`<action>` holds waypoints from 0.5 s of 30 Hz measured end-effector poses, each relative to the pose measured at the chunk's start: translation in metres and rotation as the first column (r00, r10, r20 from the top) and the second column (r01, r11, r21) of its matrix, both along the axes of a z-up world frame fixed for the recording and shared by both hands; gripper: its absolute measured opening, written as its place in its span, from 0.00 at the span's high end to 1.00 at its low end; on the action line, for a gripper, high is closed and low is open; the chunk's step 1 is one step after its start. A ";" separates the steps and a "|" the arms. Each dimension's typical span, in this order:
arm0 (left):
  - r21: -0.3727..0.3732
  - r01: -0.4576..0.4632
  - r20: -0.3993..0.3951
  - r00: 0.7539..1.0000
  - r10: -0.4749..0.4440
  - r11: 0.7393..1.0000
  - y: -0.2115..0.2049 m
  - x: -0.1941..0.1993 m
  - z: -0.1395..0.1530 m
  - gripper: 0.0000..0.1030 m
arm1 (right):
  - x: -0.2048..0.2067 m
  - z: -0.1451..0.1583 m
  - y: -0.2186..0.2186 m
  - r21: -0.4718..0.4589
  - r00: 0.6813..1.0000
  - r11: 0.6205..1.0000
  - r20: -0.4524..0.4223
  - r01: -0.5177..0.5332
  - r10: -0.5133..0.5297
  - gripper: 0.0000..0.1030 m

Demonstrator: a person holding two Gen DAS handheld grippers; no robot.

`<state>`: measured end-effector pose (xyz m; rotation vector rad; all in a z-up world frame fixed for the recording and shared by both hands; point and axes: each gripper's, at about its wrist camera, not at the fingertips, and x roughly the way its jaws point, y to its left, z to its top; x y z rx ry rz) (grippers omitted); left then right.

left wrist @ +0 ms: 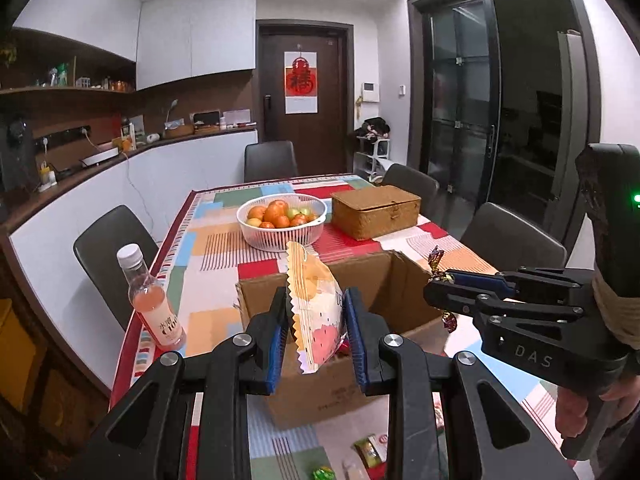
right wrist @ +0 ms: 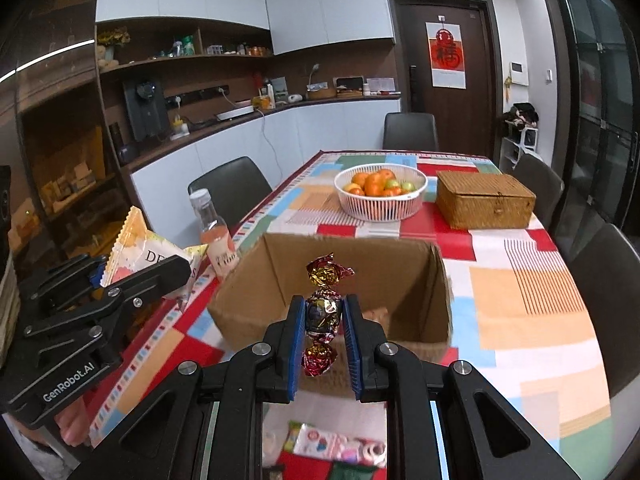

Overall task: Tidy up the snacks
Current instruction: 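Carry both snacks over the box and open both grippers to release them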

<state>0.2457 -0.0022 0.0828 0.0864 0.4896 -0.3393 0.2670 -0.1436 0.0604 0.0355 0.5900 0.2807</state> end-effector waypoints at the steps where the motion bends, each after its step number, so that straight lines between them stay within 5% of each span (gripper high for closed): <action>1: -0.003 -0.003 -0.012 1.000 0.003 1.000 0.001 0.008 -0.001 0.73 | 0.004 0.001 0.002 -0.005 1.000 1.000 0.001 -0.006 0.006 0.80; 9: 0.002 -0.004 -0.112 0.994 0.005 1.000 0.001 0.056 -0.017 0.72 | 0.044 -0.005 0.009 -0.016 0.999 1.000 -0.051 -0.002 0.001 0.80; 12: 0.031 -0.062 -0.114 0.991 0.065 0.998 0.001 0.064 -0.019 0.37 | 0.056 -0.008 0.006 -0.004 0.998 1.000 -0.063 0.019 -0.019 0.73; 13: 0.031 -0.070 -0.106 0.992 0.073 0.997 0.002 0.064 -0.018 0.34 | 0.058 -0.009 0.005 0.000 0.997 1.000 -0.073 0.030 -0.030 0.62; 15: 0.040 -0.073 -0.096 0.992 0.077 0.997 0.002 0.057 -0.018 0.34 | 0.058 -0.010 0.002 0.000 0.997 0.999 -0.070 0.046 -0.046 0.59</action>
